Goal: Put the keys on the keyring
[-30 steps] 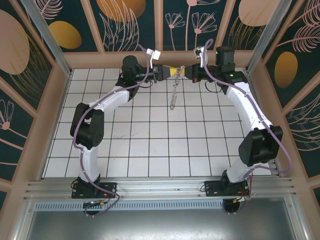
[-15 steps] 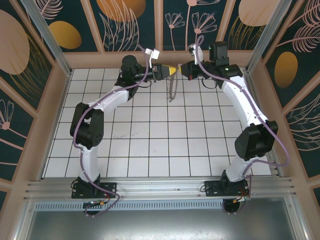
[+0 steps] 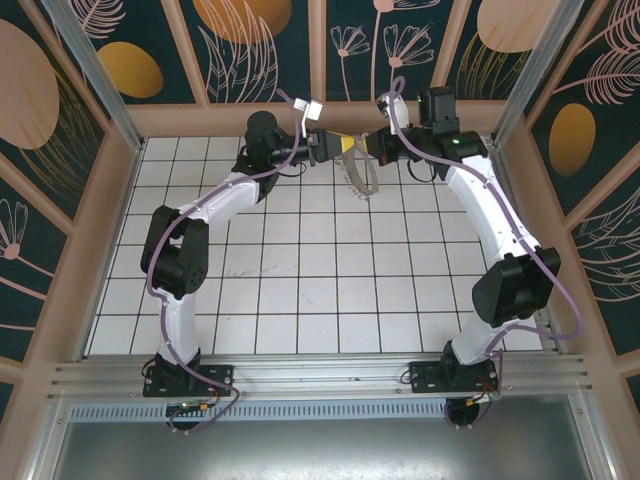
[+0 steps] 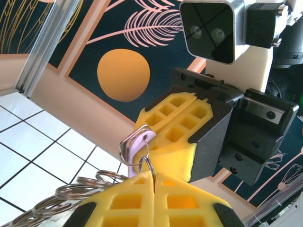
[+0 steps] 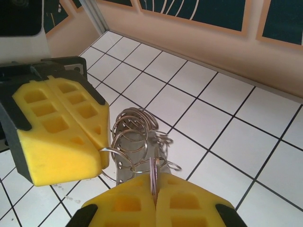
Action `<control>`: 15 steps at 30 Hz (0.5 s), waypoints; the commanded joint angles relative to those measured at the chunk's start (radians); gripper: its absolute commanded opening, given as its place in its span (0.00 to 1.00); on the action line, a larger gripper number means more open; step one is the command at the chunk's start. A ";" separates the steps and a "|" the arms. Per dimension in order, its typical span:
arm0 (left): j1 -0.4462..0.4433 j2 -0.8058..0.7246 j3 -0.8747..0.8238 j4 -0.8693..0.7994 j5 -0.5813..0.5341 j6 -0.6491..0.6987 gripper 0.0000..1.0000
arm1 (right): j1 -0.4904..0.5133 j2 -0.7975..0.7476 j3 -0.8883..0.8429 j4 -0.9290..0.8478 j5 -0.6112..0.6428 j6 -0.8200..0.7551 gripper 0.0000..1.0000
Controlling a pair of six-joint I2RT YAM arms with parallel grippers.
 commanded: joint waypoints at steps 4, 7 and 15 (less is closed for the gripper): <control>-0.003 -0.035 0.002 0.044 0.037 0.014 0.00 | -0.011 -0.041 0.015 0.035 0.069 -0.008 0.00; -0.005 -0.032 0.002 0.046 0.042 0.012 0.00 | -0.006 -0.032 0.035 0.041 0.047 -0.001 0.00; -0.008 -0.031 0.004 0.049 0.042 0.011 0.00 | 0.015 0.013 0.084 0.020 0.012 0.004 0.00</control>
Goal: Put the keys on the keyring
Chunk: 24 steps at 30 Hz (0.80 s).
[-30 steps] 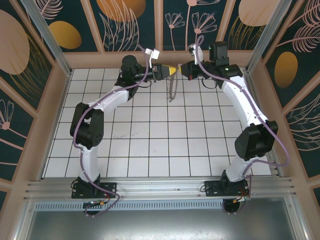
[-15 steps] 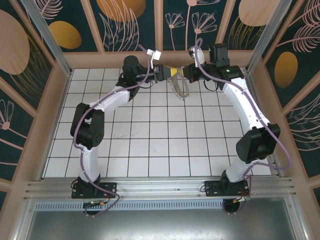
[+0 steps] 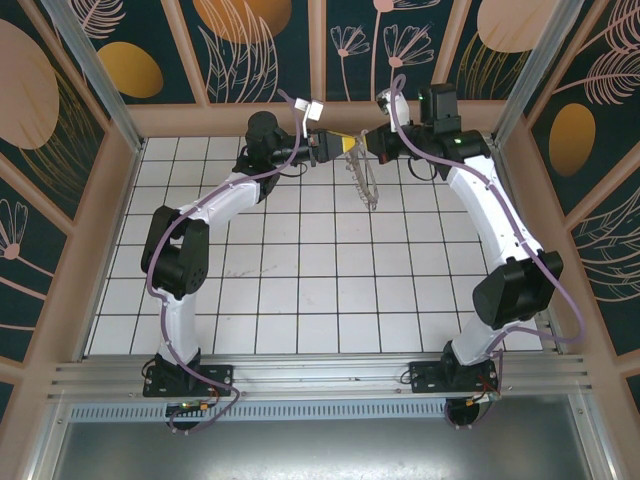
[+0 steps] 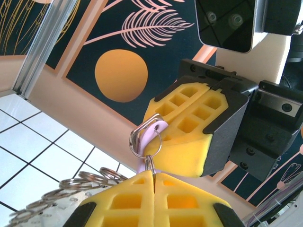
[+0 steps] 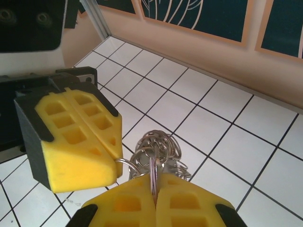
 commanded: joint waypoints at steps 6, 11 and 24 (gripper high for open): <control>-0.006 -0.029 0.009 0.038 0.041 0.005 0.00 | 0.025 0.034 0.066 0.003 0.019 -0.005 0.00; -0.006 -0.029 0.008 0.005 0.019 0.017 0.00 | 0.025 0.033 0.076 -0.007 0.104 -0.009 0.00; 0.022 -0.092 -0.077 -0.007 -0.078 0.036 0.47 | 0.023 0.089 0.134 -0.079 0.235 -0.025 0.00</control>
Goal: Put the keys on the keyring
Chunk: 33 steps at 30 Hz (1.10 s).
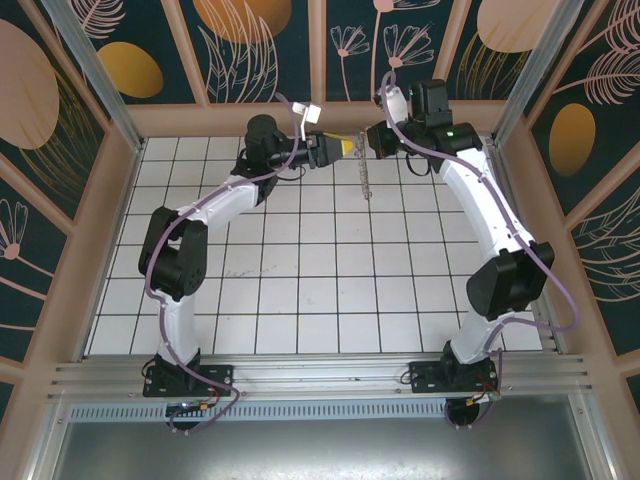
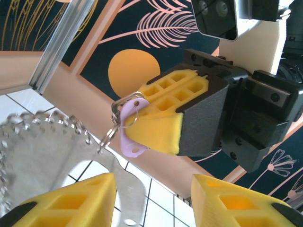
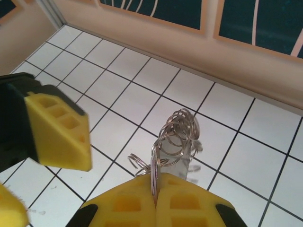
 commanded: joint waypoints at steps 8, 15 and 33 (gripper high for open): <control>0.079 -0.159 -0.136 0.019 -0.101 0.025 0.54 | -0.003 0.091 0.065 -0.013 0.039 -0.005 0.00; 0.143 -0.268 -0.243 -0.028 -0.165 0.055 0.56 | -0.003 0.198 0.128 0.016 -0.038 0.052 0.00; 0.153 -0.467 -0.368 -0.128 -0.217 0.102 0.57 | 0.129 0.226 -0.228 0.304 -0.122 0.226 0.00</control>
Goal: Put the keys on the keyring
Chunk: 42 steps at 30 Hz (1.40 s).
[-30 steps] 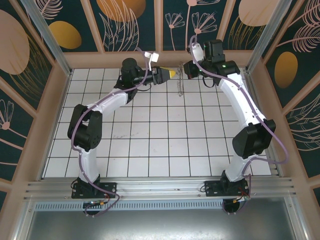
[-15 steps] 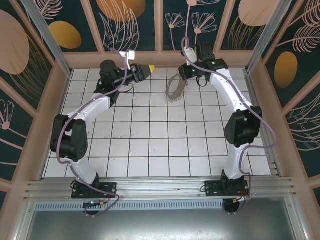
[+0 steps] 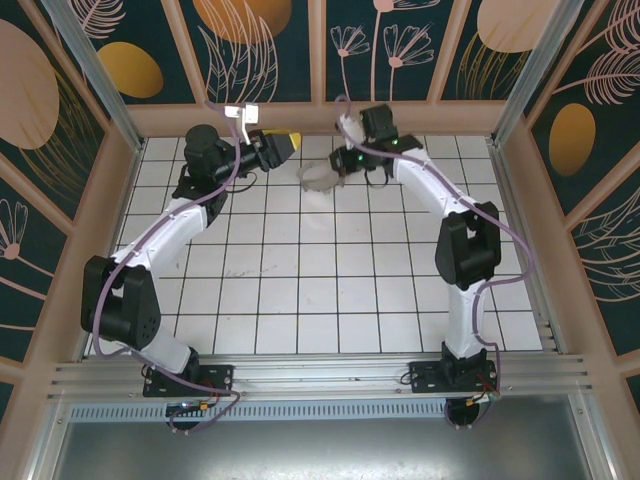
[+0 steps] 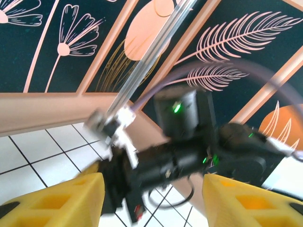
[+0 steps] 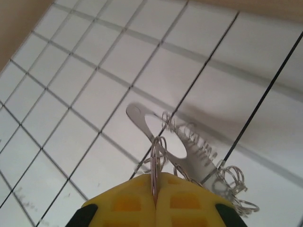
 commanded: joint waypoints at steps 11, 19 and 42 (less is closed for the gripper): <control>0.001 -0.118 -0.106 0.011 -0.035 -0.001 0.57 | 0.139 -0.170 -0.520 0.269 -0.051 0.246 0.00; 0.002 -0.125 -0.118 0.013 -0.037 -0.013 0.57 | 0.194 -0.181 -0.651 0.336 -0.070 0.317 0.00; 0.001 -0.098 -0.126 0.044 -0.028 -0.037 0.69 | 0.193 -0.479 -0.883 0.357 -0.303 0.318 0.59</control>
